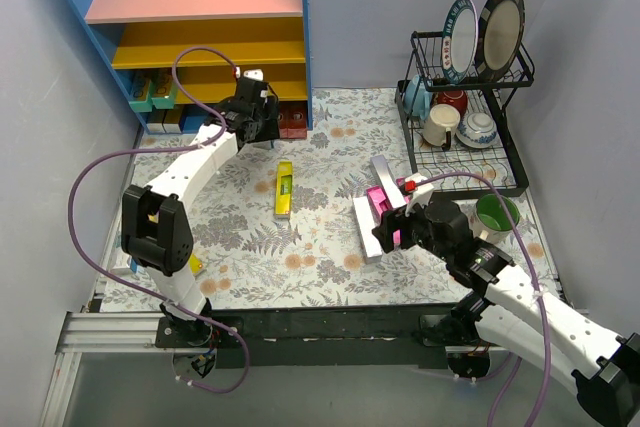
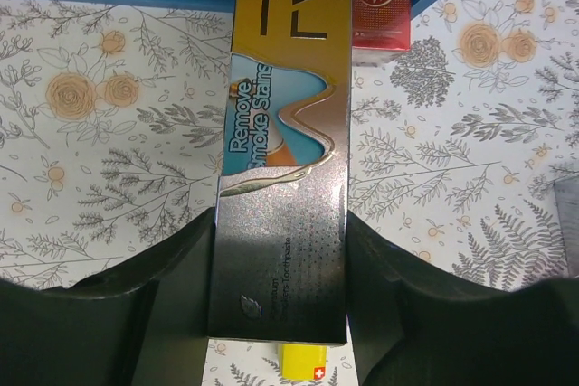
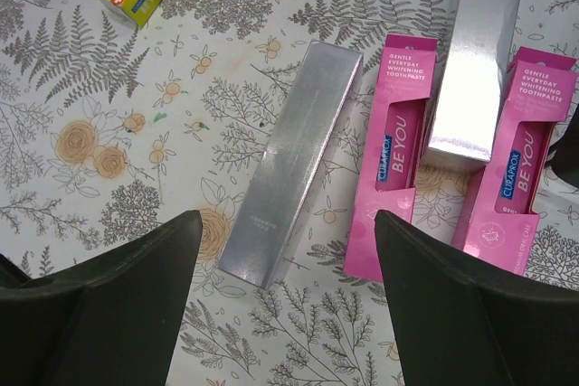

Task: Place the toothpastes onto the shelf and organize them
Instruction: Place the toothpaste on the shelf.

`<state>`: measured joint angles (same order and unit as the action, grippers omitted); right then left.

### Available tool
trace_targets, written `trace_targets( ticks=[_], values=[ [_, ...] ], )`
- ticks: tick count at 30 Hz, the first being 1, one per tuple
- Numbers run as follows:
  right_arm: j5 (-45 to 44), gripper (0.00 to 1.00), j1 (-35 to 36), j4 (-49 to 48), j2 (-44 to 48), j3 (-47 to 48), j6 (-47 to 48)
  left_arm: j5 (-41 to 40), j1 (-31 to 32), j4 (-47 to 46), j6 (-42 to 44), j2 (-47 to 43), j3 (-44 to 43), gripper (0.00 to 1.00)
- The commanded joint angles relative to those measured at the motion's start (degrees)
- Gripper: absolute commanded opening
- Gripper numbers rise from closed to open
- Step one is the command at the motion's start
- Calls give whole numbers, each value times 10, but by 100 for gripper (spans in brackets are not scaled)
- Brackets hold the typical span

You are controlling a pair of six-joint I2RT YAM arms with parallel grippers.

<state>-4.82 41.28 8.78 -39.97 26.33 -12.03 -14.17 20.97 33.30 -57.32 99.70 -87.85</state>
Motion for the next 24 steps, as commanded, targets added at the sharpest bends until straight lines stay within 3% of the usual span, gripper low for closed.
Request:
trace_targets(
  ticks=[1, 13, 24],
  values=[
    [-13, 86, 0, -12, -6, 16, 16, 14, -5, -46, 13, -38, -42, 48],
    [-9, 86, 0, -19, -32, 30, 27, 36, -5, 11, 8, -40, -107, 48],
    [-13, 86, 0, -23, -29, 29, 31, 16, -13, -82, 37, 33, -133, 50]
  ],
)
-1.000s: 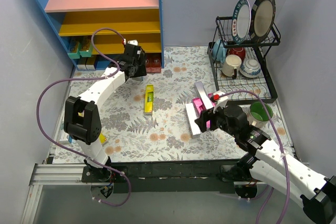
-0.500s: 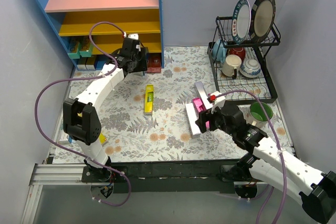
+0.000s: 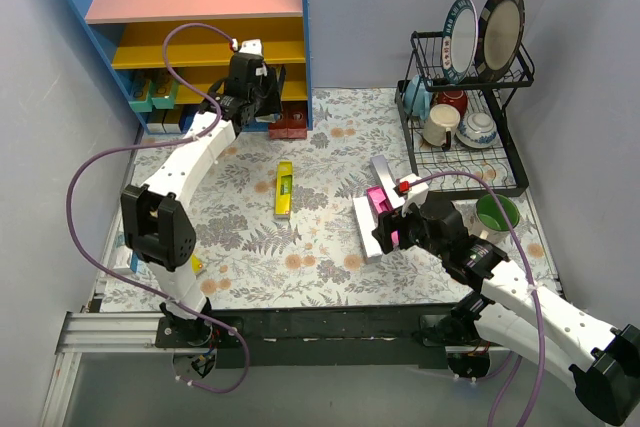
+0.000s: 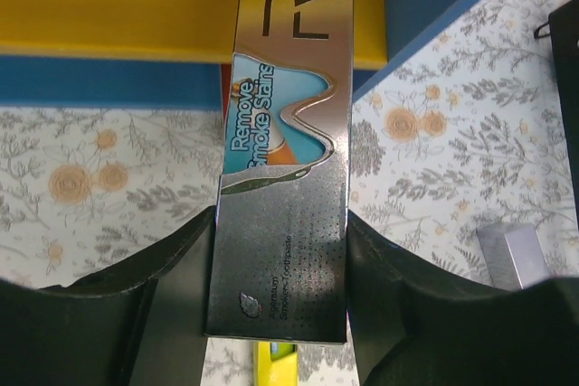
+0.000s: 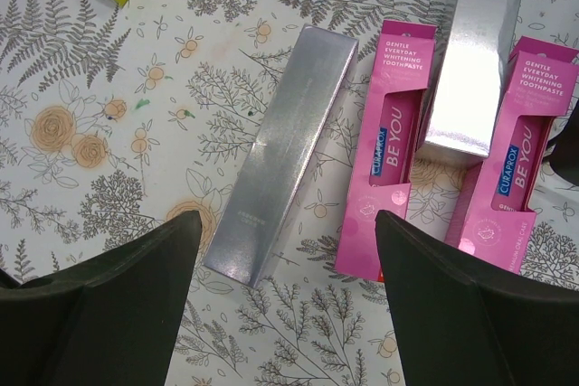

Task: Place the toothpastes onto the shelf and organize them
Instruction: Place the toothpaste on the shelf.

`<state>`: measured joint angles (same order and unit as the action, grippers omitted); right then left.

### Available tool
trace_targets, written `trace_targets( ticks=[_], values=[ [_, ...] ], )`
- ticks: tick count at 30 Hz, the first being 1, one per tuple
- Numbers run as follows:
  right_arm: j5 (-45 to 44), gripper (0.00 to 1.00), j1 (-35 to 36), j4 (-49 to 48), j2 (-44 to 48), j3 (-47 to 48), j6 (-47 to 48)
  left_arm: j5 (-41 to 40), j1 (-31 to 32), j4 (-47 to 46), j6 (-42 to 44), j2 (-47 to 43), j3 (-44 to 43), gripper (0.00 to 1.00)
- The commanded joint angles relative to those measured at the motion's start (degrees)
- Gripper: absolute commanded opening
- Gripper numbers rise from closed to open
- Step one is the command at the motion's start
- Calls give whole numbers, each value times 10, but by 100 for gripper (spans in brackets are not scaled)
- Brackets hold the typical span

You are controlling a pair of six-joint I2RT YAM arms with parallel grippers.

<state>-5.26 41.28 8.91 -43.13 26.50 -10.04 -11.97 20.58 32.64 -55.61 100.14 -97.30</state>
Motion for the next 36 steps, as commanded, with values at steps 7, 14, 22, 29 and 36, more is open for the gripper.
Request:
trace_targets(
  ticks=[7, 14, 22, 29, 36],
  values=[
    [-16, 86, 0, -25, 9, 20, 16, -8, -13, -162, 36, 102, -56, 51],
    [-15, 86, -1, -29, 9, 14, 14, -21, -13, -280, 46, 122, -19, 53],
    [-17, 86, -1, -28, 15, 12, 14, 1, -13, -320, 39, 148, -14, 56],
    [-17, 86, 0, -28, 16, 12, 13, 26, -12, -363, 7, 161, 11, 56],
    [-20, 86, 0, -28, 20, 7, 13, 9, -3, -403, -7, 171, 24, 59]
  ],
)
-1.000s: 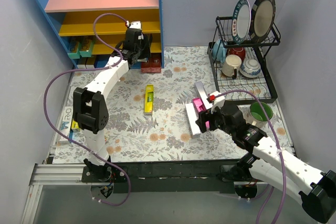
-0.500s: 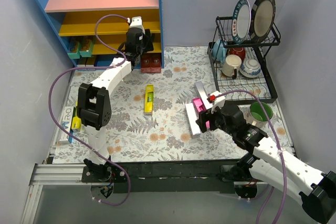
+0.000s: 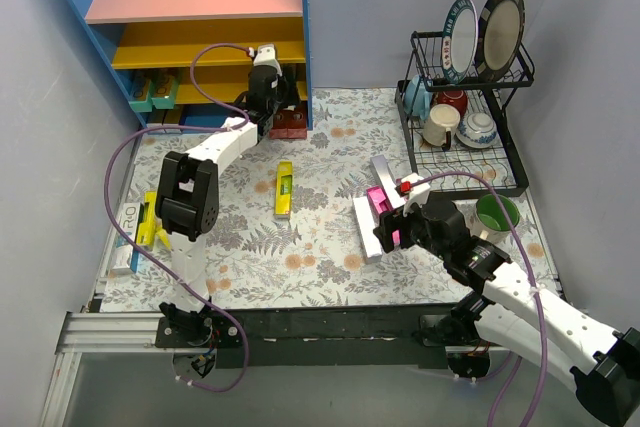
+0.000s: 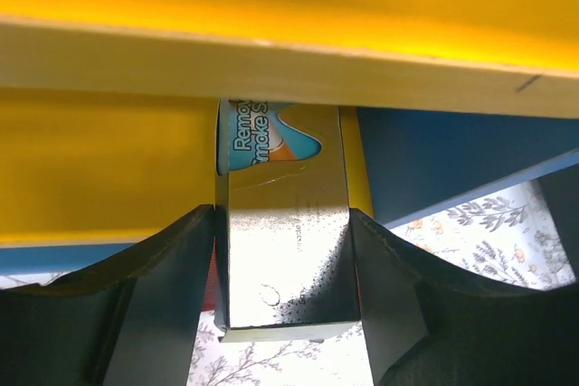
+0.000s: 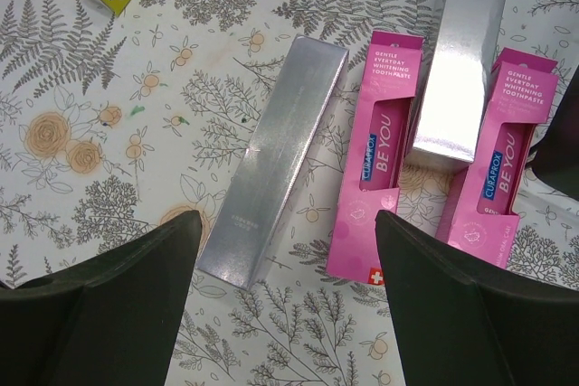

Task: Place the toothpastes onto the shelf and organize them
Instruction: Place the toothpaste on the shelf, then adjust the toothpaste on the shelf.

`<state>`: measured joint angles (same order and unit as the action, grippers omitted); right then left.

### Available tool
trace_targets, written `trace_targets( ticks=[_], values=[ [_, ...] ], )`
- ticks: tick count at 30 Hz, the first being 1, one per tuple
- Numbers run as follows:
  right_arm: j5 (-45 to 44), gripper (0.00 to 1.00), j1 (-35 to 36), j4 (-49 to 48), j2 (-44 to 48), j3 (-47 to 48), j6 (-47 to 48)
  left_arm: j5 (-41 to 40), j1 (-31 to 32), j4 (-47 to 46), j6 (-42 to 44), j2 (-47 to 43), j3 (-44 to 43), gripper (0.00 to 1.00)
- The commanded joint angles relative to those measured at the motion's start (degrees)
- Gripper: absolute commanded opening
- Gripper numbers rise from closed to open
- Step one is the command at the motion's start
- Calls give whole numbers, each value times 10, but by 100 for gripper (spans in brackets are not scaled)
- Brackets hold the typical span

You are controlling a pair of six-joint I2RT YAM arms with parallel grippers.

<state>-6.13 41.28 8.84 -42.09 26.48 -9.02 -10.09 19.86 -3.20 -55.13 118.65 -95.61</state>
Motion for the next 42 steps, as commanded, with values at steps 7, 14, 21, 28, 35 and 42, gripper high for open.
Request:
trace_targets(
  ticks=[7, 14, 21, 28, 35, 42],
  values=[
    [-11, 86, -1, -27, 11, 6, 2, -16, 4, -80, -20, -39, 31, 68],
    [-10, 86, 0, -21, 20, 9, 2, -13, 0, -118, -67, -97, 99, 79],
    [-7, 86, 0, -22, 25, 3, -1, 24, -23, -127, -143, -123, 128, 78],
    [-9, 86, -1, -20, 30, 2, -2, 24, -28, -117, -181, -91, 113, 67],
    [-12, 86, 0, -16, 31, 2, -2, 38, -29, -113, -196, -51, 90, 56],
    [-11, 86, -1, -16, 31, 2, -3, 63, -28, -120, -204, -27, 69, 47]
  ],
)
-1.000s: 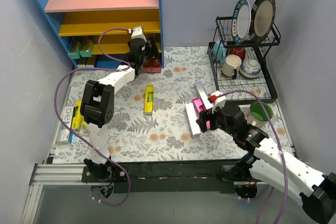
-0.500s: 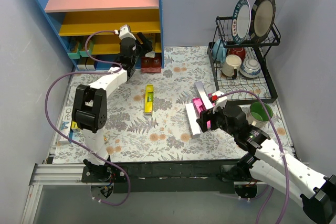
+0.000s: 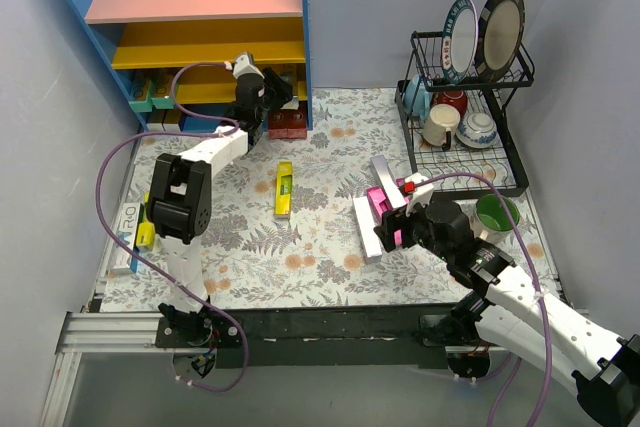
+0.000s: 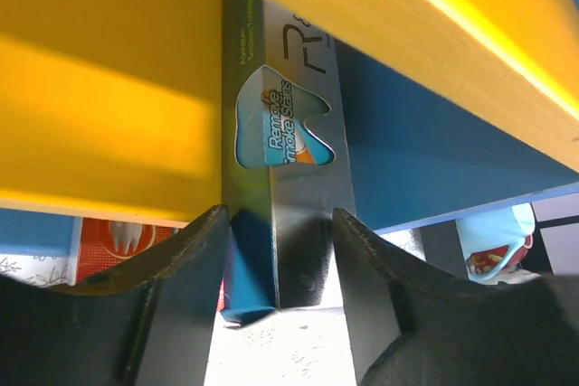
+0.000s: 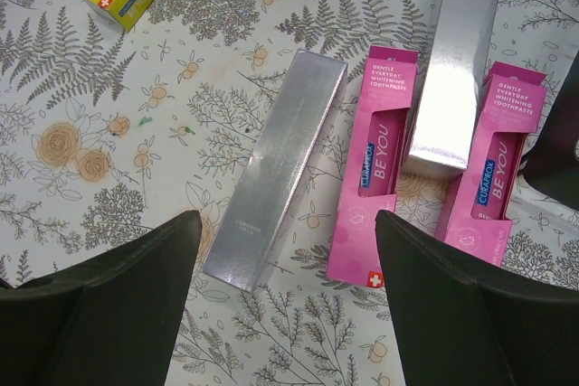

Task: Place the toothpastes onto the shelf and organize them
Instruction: Adjust the toothpaste on the shelf.

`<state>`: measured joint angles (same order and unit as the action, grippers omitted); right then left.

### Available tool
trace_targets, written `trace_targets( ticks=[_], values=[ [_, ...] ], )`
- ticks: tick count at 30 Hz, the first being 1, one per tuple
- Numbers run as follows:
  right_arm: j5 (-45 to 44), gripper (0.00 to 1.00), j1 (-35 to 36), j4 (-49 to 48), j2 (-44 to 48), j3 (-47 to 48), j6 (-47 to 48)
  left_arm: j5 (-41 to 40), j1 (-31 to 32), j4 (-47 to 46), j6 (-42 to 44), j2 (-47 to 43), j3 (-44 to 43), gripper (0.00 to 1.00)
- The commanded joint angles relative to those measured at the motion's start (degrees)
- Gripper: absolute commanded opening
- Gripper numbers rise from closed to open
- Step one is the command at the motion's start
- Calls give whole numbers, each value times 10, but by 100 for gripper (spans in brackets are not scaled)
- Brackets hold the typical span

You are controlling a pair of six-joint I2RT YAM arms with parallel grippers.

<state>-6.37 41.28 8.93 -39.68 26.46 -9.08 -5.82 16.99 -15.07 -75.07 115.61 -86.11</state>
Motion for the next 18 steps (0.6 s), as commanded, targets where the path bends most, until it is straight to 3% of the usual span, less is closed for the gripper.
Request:
trace_targets(
  ticks=[1, 10, 18],
  values=[
    [-8, 86, 0, -17, 7, 2, -1, 22, 0, -4, -5, 8, -28, 47],
    [-9, 86, 0, -15, 7, 3, -2, 55, 0, -8, -3, 50, -82, 44],
    [-11, 86, 0, -9, 7, 5, -3, 80, 0, -36, 38, 65, -96, 49]
  ],
)
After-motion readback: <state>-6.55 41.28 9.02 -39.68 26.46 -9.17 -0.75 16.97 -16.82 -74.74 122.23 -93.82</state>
